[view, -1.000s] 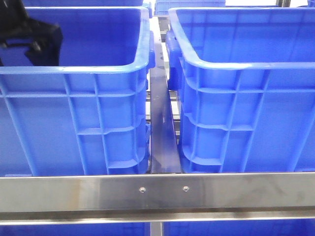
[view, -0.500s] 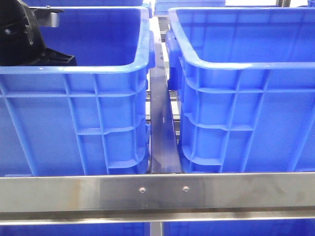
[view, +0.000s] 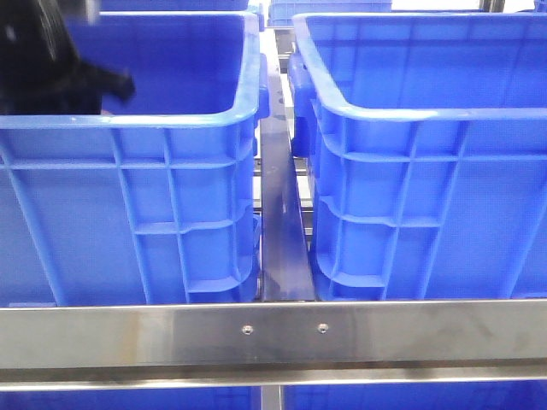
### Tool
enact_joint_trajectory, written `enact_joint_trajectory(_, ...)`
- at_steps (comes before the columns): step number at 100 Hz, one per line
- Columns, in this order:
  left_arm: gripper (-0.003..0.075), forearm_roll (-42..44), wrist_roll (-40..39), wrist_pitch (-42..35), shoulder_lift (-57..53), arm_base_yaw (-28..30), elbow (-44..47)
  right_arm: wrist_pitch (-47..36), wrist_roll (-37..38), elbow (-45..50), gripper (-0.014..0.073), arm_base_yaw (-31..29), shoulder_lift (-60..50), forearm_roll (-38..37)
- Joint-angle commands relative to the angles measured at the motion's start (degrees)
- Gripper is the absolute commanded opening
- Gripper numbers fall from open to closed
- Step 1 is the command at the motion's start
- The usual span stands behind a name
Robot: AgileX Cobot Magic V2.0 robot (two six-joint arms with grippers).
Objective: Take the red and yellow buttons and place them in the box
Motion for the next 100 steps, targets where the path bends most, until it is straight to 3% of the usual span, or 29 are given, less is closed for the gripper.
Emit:
enact_joint_trajectory(1, 0.0148, -0.01, 0.25, -3.08, -6.81, -1.97, -1.39, 1.98, 0.1, -1.64, -0.0068, -0.33, -0.03, 5.64)
enact_joint_trajectory(29, 0.0148, -0.45, 7.18, -5.87, -17.32, -13.21, -1.39, 2.42, 0.1, -1.64, -0.0068, -0.33, -0.03, 5.64)
enact_joint_trajectory(58, 0.0148, -0.54, 14.39, -6.68, -17.93, -27.92, -1.39, 2.41, 0.1, -2.75, -0.0048, -0.33, -0.03, 5.64)
enact_joint_trajectory(68, 0.0148, -0.44, 14.78, -7.24, -17.9, -30.68, -1.39, 2.26, 2.8, -4.02, 0.0092, -0.14, 0.55, 5.64)
enact_joint_trajectory(82, 0.0148, -0.44, 14.78, -7.31, -17.9, -31.19, -1.39, 2.73, 11.29, -6.5, 0.0519, 0.85, 3.0, 5.64)
enact_joint_trajectory(87, 0.0148, -0.44, 14.78, -7.31, -17.9, -31.19, -1.39, 3.79, 13.93, -7.59, 0.0615, 1.35, 4.27, 5.64)
enact_joint_trajectory(92, 0.0148, -0.44, 14.78, -7.31, -17.9, -31.19, -1.39, 5.78, 17.01, -9.0, 0.0656, 1.91, 5.59, 5.64)
enact_joint_trajectory(100, 0.0148, -0.44, 14.78, -7.31, -17.9, -31.19, -1.39, 11.29, 23.22, -11.16, 0.0645, 3.05, 8.28, 5.64)
